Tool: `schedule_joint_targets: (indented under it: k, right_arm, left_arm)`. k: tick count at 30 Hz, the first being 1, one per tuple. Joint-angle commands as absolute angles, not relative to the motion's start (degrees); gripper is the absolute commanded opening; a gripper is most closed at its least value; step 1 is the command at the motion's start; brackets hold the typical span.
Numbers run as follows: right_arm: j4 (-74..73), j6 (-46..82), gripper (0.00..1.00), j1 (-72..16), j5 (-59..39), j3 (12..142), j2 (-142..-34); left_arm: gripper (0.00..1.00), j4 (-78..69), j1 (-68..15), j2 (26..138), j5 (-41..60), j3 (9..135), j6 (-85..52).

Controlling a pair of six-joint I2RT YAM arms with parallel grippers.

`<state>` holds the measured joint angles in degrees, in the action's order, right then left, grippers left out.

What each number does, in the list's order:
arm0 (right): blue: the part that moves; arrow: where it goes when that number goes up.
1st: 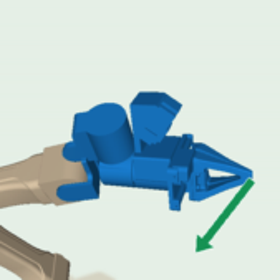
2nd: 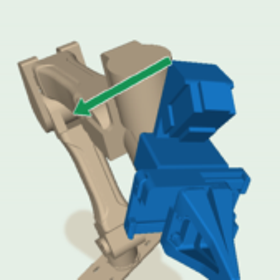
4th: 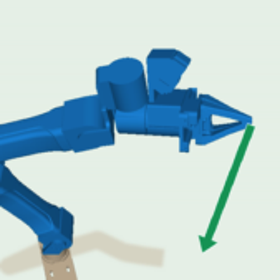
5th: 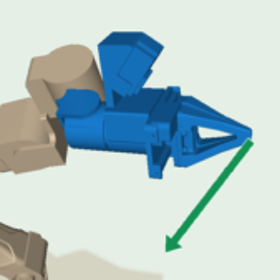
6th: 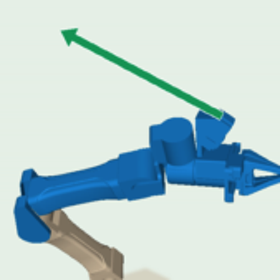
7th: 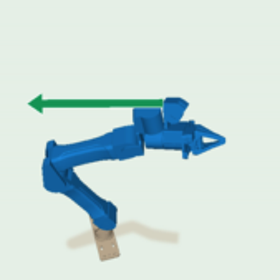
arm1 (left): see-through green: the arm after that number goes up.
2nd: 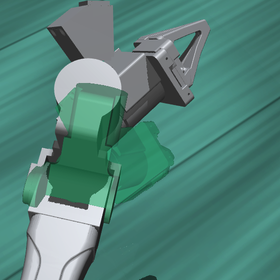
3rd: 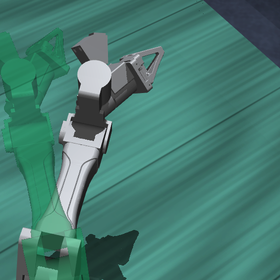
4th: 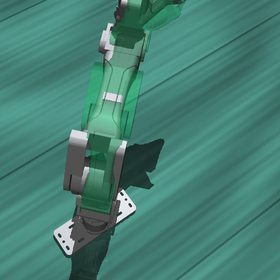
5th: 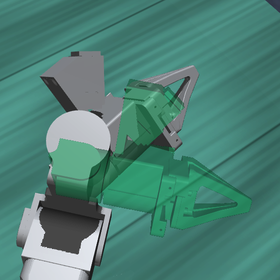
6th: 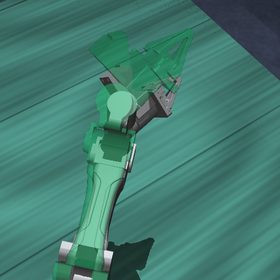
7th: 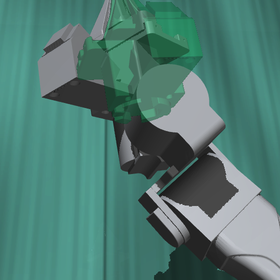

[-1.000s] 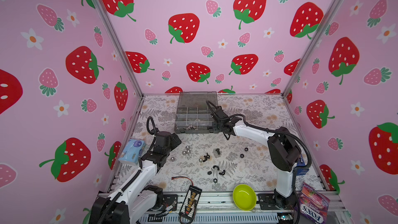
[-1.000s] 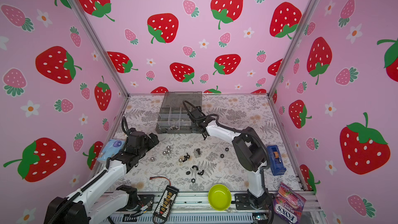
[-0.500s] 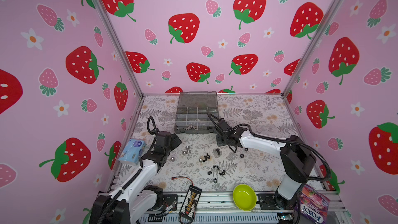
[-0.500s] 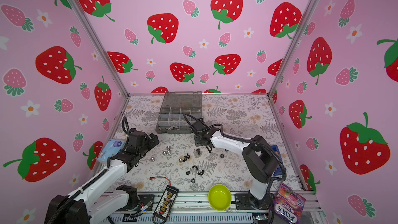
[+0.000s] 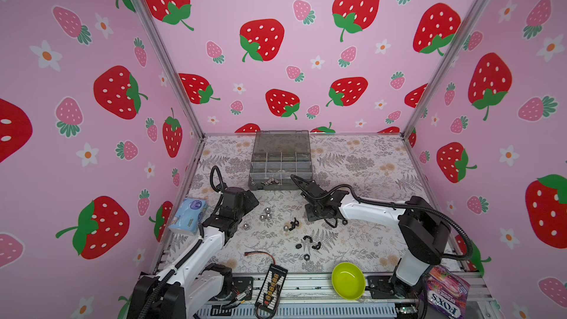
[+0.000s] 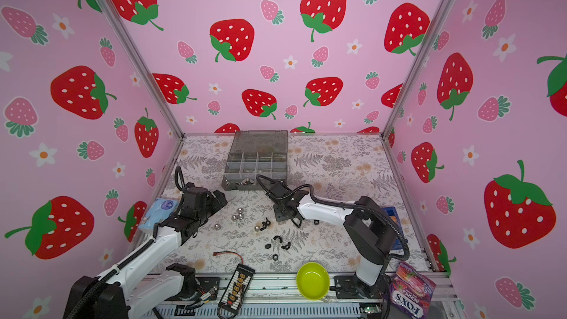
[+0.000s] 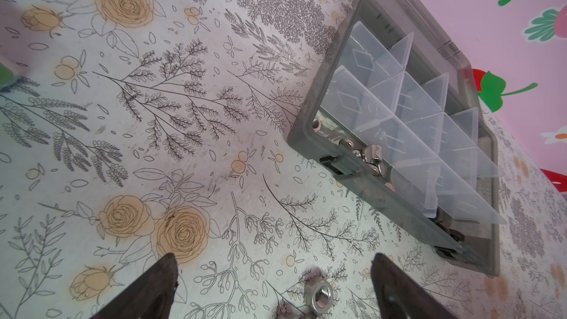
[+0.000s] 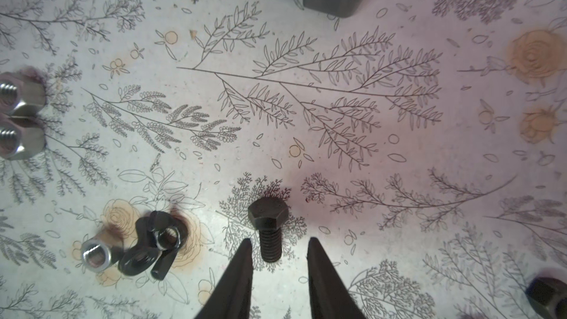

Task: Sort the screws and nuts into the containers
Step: 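Move the right gripper back down to a black bolt on the table, then close the right gripper on the black hex bolt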

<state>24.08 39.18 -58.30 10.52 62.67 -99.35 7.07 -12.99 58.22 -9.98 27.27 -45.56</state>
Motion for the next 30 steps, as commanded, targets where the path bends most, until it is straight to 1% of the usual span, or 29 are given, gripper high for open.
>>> schedule_joint_targets:
  k: [1, 12, 20, 26, 30]
  right_arm:
    - [24.52, 39.38, 0.33, -58.71, 9.50, 63.00, -100.79]
    - [24.26, 38.59, 0.30, -59.42, 8.07, 63.07, -103.43]
    - [24.08, 38.35, 0.27, -59.43, 9.45, 63.98, -106.34]
    - [24.07, 37.88, 0.23, -59.41, 9.76, 64.25, -107.82]
    - [24.26, 37.68, 0.15, -59.41, 9.91, 64.33, -108.20]
  left_arm:
    - [0.99, 7.20, -12.74, 57.37, -10.72, 29.14, -46.42]
    - [0.99, 7.13, -12.72, 57.57, -10.74, 28.92, -46.57]
    - [0.99, 7.05, -12.70, 57.54, -10.96, 28.65, -46.52]
    - [0.99, 7.18, -12.71, 57.34, -11.09, 28.57, -46.32]
    - [0.99, 7.17, -12.72, 57.30, -11.14, 28.43, -46.33]
